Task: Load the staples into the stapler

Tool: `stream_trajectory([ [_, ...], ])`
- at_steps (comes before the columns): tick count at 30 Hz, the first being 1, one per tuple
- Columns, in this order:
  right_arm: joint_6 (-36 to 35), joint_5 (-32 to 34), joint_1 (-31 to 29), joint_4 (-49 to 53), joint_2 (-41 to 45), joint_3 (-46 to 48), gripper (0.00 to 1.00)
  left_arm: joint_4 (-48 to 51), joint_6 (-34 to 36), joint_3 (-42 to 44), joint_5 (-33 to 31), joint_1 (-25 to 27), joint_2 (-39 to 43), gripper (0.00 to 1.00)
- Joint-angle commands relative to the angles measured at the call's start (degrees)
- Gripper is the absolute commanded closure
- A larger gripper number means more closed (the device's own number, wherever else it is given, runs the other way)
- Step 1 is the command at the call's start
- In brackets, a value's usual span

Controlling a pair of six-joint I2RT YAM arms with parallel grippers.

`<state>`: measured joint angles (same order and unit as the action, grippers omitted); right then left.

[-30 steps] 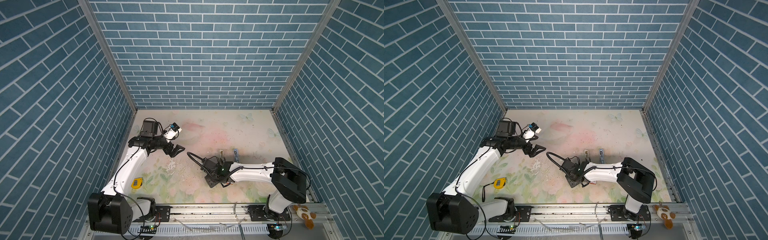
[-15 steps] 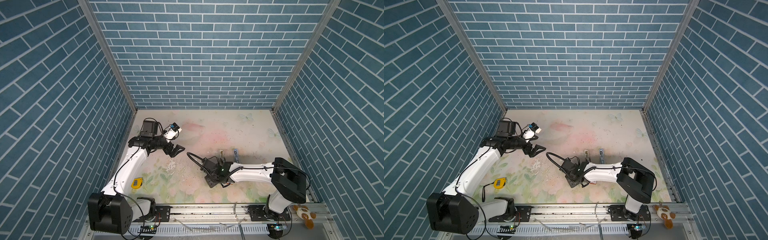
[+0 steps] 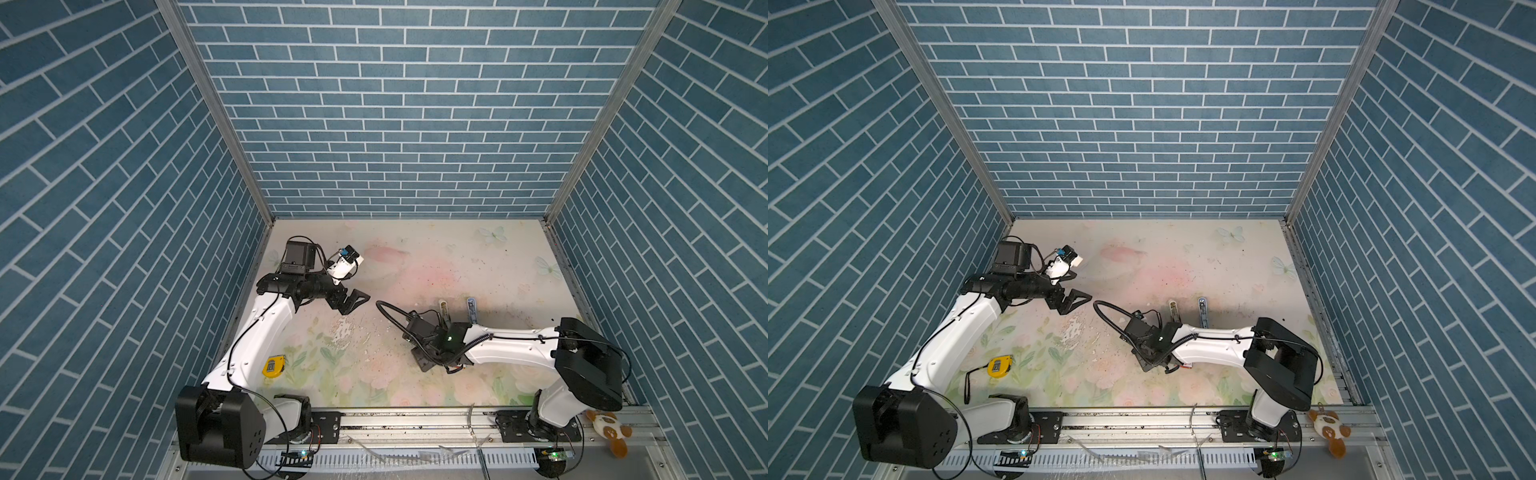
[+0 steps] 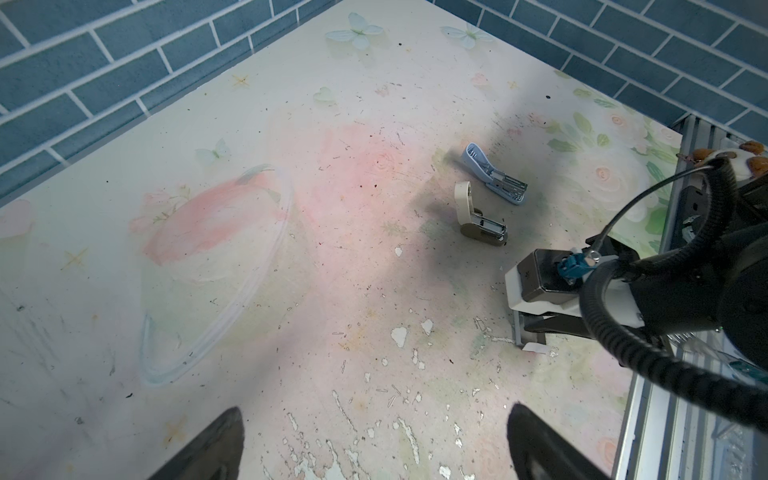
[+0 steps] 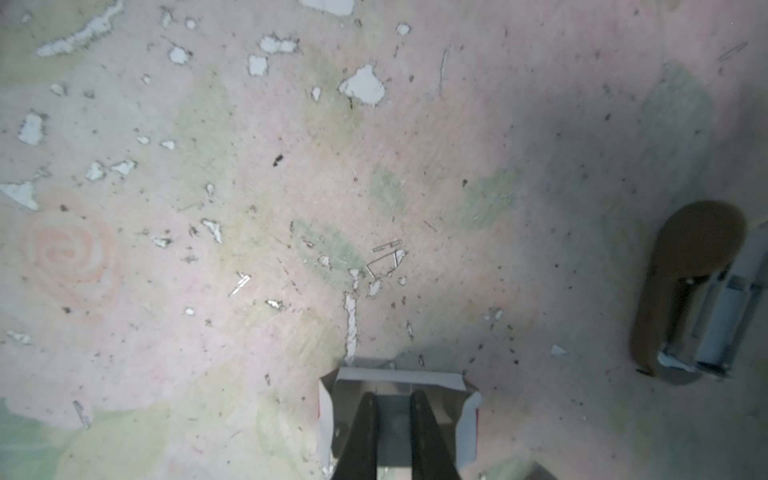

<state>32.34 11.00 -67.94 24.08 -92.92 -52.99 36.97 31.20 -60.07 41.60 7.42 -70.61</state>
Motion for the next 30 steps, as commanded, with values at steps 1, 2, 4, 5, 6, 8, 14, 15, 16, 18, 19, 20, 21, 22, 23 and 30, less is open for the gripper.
stream_trajectory([
  [1, 0.4, 2.1, 0.1, 1.2, 1.1, -1.6, 0.92, 0.1, -0.5, 0.5, 1.2, 0.2, 0.5, 0.00],
  [2, 0.3, 2.1, 0.3, 0.9, 1.0, -1.6, 0.92, 0.1, -0.5, 0.5, 1.3, 0.2, 0.5, 0.01],
  [4, 0.4, 2.1, 0.9, 0.3, 1.0, -1.6, 0.92, 0.0, -0.6, 0.4, 1.3, 0.2, 0.6, 0.01],
  [5, 0.5, 2.1, 1.1, 0.0, 1.1, -1.5, 0.92, 0.0, -0.6, 0.3, 1.4, 0.2, 0.6, 0.00],
  [6, 0.5, 2.1, 1.4, -0.4, 1.2, -1.5, 0.92, 0.1, -0.6, 0.3, 1.4, 0.2, 0.6, 0.00],
  [8, 0.7, 2.3, 2.2, -1.2, 1.9, -1.2, 0.92, 0.1, -0.6, 0.3, 1.4, 0.2, 0.7, 0.00],
  [14, 0.8, 1.1, 6.6, -4.8, 5.9, 0.7, 0.92, 0.0, -0.7, 0.0, 2.0, 0.2, 1.0, 0.01],
  [15, 0.7, 0.7, 7.8, -5.4, 6.7, 1.2, 0.92, 0.0, -0.7, -0.1, 2.1, 0.2, 1.1, 0.00],
  [16, 0.6, 0.3, 8.7, -6.0, 7.5, 1.7, 0.92, 0.0, -0.8, -0.2, 2.0, 0.2, 1.1, 0.01],
  [18, 0.2, -0.9, 11.3, -7.4, 9.3, 3.1, 0.92, -0.3, -1.1, -0.1, 2.1, 0.2, 1.6, 0.00],
  [19, 0.0, -1.3, 12.4, -7.8, 10.0, 3.6, 0.92, -0.6, -1.3, 0.1, 2.1, 0.2, 1.9, 0.00],
  [20, -0.2, -1.5, 13.8, -7.9, 10.9, 4.1, 0.92, -0.7, -1.3, 0.1, 2.1, 0.2, 2.1, 0.00],
  [21, -0.6, -1.7, 15.1, -8.2, 11.8, 4.9, 0.92, -0.6, -1.3, 0.1, 2.5, 0.2, 2.1, 0.00],
  [22, -0.8, -1.8, 16.1, -8.6, 12.6, 5.6, 0.91, -0.4, -1.3, 0.0, 2.7, 0.2, 2.1, 0.00],
  [23, -1.2, -1.8, 17.3, -8.9, 13.7, 6.4, 0.91, -0.3, -1.2, -0.1, 2.9, 0.2, 2.1, 0.00],
  [30, -3.1, -3.1, 24.8, -9.6, 18.5, 11.1, 0.90, -0.3, -1.3, -0.2, 3.7, 0.5, 2.4, 0.00],
])
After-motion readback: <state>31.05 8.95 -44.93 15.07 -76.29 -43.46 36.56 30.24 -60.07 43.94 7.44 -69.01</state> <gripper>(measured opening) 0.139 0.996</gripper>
